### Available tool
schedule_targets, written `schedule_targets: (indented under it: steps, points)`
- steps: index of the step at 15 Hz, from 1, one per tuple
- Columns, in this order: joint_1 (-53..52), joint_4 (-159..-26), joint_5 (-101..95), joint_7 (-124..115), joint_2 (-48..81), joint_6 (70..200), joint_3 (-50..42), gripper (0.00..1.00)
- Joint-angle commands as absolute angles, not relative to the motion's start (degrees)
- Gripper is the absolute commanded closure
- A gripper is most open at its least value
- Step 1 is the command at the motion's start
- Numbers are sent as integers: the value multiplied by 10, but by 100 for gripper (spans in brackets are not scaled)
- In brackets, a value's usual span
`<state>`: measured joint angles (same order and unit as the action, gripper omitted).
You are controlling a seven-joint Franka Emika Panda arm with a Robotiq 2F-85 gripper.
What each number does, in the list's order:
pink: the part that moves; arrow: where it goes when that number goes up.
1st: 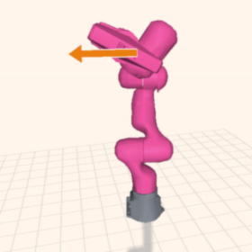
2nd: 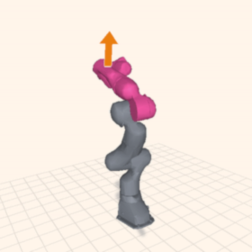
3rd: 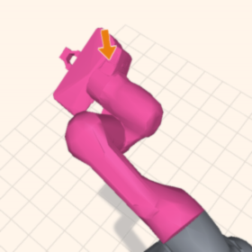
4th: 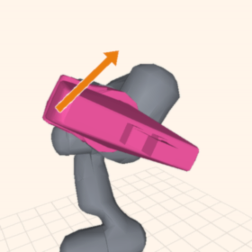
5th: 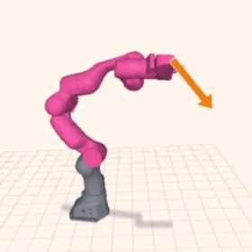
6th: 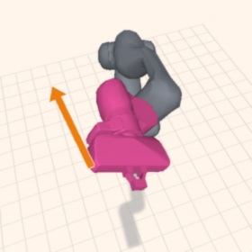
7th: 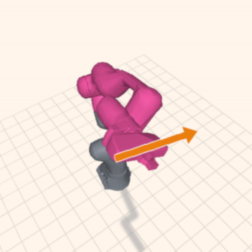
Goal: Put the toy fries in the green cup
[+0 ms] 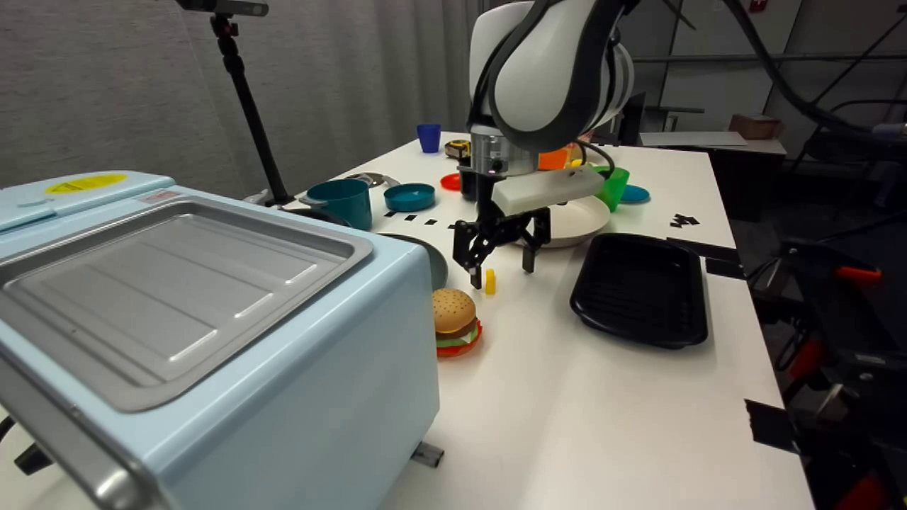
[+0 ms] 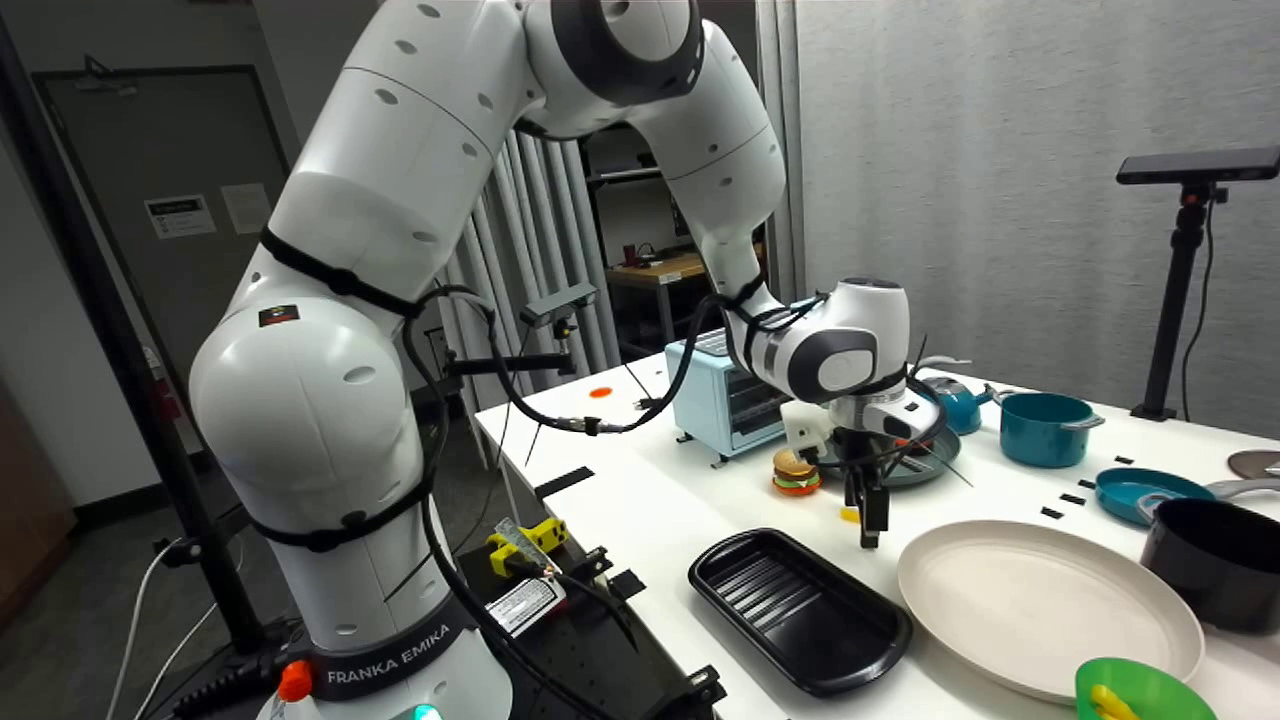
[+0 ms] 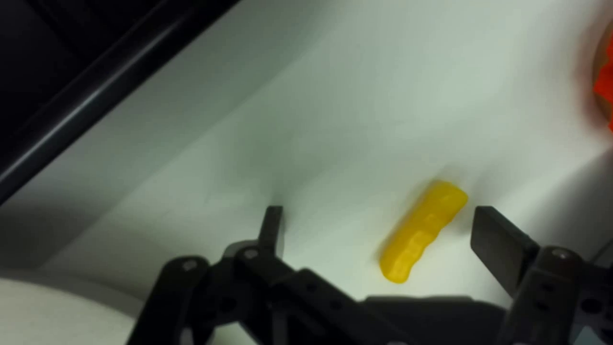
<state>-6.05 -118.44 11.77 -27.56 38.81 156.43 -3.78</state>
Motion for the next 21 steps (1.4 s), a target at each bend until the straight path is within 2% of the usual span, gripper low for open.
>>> schedule_targets:
  steps: [1,2,3,4,13,14,15,21]
  points:
    - [-66,-1171,126,-286,400,1574,-46,1]
    - [-66,-1170,126,-287,402,1573,-47,10]
    - [-66,-1169,126,-288,403,1573,-48,11]
    - [-66,-1168,126,-289,405,1572,-49,29]
    - [-68,-1159,122,-288,404,1570,-52,95]
    - [-68,-1159,122,-288,404,1570,-52,99]
    - [-68,-1160,121,-287,403,1571,-52,95]
    - [-58,-1186,122,-263,365,1575,-43,95]
